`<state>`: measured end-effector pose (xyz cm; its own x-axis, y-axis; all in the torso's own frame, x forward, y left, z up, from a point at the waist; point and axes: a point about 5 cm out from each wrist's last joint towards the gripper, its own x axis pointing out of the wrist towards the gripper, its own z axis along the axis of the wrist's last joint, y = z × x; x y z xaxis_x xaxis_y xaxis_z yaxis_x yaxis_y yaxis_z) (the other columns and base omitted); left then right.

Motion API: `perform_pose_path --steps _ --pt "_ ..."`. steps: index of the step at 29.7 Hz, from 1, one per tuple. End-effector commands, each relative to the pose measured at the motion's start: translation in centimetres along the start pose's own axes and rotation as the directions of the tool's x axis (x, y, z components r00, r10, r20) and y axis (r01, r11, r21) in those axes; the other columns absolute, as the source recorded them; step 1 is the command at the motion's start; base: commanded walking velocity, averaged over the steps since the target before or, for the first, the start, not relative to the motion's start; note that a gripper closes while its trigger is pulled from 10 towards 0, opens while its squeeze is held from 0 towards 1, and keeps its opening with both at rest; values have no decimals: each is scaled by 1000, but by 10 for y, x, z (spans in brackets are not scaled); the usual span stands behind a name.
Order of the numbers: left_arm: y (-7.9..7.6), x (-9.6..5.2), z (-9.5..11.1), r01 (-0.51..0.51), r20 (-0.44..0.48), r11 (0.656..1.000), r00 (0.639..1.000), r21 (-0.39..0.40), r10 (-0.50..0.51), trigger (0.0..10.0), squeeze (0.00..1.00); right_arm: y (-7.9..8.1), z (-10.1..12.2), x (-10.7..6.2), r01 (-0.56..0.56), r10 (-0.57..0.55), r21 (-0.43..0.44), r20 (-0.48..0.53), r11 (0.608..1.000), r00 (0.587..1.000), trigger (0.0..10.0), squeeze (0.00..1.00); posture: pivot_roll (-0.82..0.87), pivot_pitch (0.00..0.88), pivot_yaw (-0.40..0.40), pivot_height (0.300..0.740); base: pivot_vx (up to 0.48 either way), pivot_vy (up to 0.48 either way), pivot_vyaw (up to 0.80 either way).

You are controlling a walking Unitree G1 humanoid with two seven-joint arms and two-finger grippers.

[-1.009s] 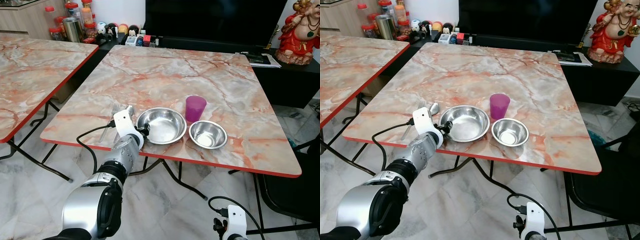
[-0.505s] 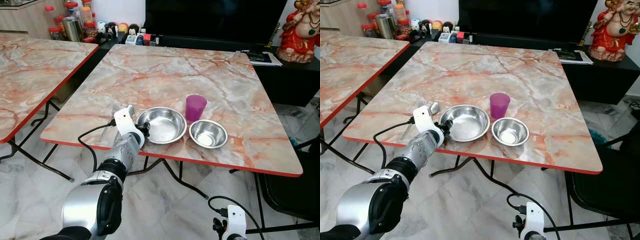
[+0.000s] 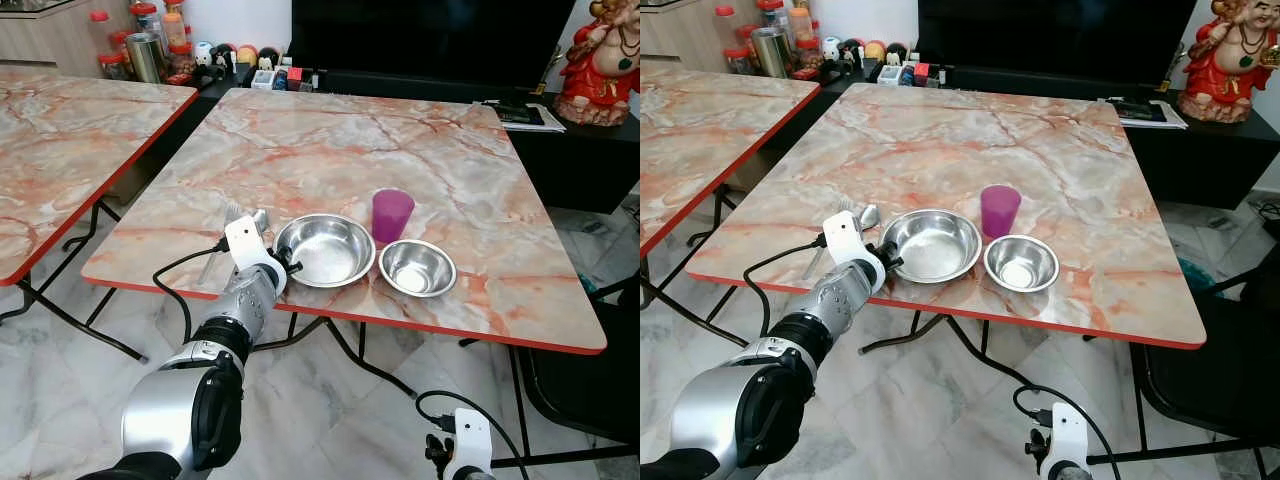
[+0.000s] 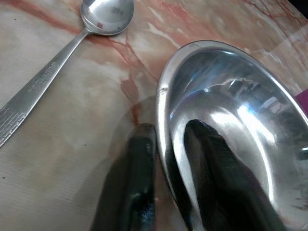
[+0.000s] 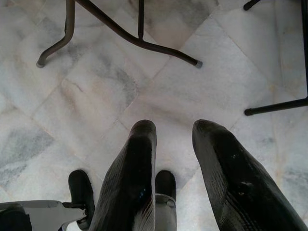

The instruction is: Setting the table

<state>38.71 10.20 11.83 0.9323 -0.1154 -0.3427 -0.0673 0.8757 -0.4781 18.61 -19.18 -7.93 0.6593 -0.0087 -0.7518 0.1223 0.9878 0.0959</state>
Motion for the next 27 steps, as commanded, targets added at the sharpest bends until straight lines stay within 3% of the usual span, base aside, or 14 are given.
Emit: perform_pose_path --steps 1,7,10,18,21,24,25,26,27 --pt "-1 0 2 0 -6 1000 1000 -6 0 0 0 1 2 1 -1 1 3 2 1000 1000 10000 0 -94 0 -26 736 0 0 0" --pt "0 0 4 -14 9 1000 1000 -7 14 0 0 3 2 1 -6 6 2 0 1000 1000 10000 0 -92 0 -28 736 0 0 0" --pt "2 0 10 -34 56 998 998 55 31 0 0 3 3 1 -7 7 -1 0 1000 1000 10000 0 -89 0 -33 736 0 0 0" --pt "5 -2 18 -55 124 998 991 24 51 0 0 2 5 2 -9 9 -7 4 1000 1000 10000 0 -87 0 -38 736 0 0 0" --pt "3 -3 24 -12 175 1000 985 -12 14 0 0 2 6 2 -9 9 -8 5 1000 1000 10000 0 -88 0 -39 736 0 0 0" --pt "-6 -8 41 112 328 993 940 -39 -93 0 0 2 6 2 -10 11 -9 5 1000 1000 10000 0 -82 0 -42 736 0 0 0" --pt "-10 -12 48 168 392 985 909 -38 -140 1020 0 3 6 2 -11 11 -9 4 1000 1000 10000 0 -81 0 -43 736 0 0 0" --pt "-12 -14 51 186 417 982 895 -29 -157 10000 0 3 6 2 -12 12 -10 4 1000 1000 10000 0 -79 0 -43 736 0 0 0" --pt "-13 -16 52 198 434 980 885 -23 -168 10000 0 3 6 2 -13 13 -10 4 1000 1000 10000 0 -79 0 -43 736 0 0 0"
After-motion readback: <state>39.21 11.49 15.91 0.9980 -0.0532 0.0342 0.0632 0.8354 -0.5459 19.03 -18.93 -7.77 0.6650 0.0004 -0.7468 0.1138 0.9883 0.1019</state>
